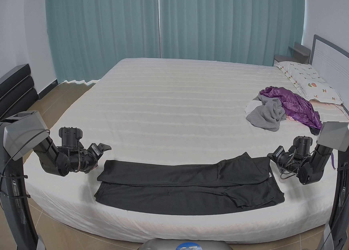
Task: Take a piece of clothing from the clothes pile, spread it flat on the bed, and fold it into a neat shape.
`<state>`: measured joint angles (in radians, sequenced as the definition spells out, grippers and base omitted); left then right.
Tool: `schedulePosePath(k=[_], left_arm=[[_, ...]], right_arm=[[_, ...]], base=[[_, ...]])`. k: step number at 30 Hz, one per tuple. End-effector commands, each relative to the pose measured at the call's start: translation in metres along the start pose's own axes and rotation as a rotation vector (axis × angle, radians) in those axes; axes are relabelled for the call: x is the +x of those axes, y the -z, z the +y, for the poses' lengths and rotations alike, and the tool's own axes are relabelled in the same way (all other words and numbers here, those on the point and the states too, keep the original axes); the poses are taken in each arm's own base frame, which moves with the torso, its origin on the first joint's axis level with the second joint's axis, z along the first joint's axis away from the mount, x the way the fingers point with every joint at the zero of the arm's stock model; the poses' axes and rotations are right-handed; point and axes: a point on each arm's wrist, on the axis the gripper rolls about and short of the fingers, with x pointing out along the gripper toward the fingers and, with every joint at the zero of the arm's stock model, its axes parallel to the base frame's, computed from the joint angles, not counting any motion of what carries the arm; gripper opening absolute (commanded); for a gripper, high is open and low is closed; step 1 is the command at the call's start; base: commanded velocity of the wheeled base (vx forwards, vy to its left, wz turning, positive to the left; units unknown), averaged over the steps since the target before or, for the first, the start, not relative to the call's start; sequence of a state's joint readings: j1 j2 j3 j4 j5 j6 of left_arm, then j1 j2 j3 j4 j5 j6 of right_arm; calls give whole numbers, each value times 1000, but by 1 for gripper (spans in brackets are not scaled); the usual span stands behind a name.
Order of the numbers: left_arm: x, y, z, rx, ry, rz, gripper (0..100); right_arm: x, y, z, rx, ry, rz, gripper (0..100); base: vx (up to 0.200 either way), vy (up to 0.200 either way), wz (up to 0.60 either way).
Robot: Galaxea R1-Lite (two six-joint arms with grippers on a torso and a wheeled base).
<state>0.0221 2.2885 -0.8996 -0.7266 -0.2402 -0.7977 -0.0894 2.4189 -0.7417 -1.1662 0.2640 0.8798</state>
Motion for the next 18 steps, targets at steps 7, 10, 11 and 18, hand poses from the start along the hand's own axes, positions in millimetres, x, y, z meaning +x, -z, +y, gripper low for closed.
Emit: schedulePosePath(k=[7, 10, 11, 18], left_arm=[[0, 0, 0, -1, 0, 0, 100], [0, 0, 1, -1, -1, 1, 100], [0, 0, 1, -1, -1, 1, 100], [-10, 2, -1, -2, -3, 1, 100]], right_arm=[[1, -2, -4, 6, 5, -4, 0], [1, -2, -4, 7, 4, -5, 100], [1, -3, -3, 7, 1, -6, 100], [-23, -11, 12, 95, -54, -48, 100]], base=[[0, 0, 0], [0, 0, 0], [0, 0, 0], [0, 0, 0]])
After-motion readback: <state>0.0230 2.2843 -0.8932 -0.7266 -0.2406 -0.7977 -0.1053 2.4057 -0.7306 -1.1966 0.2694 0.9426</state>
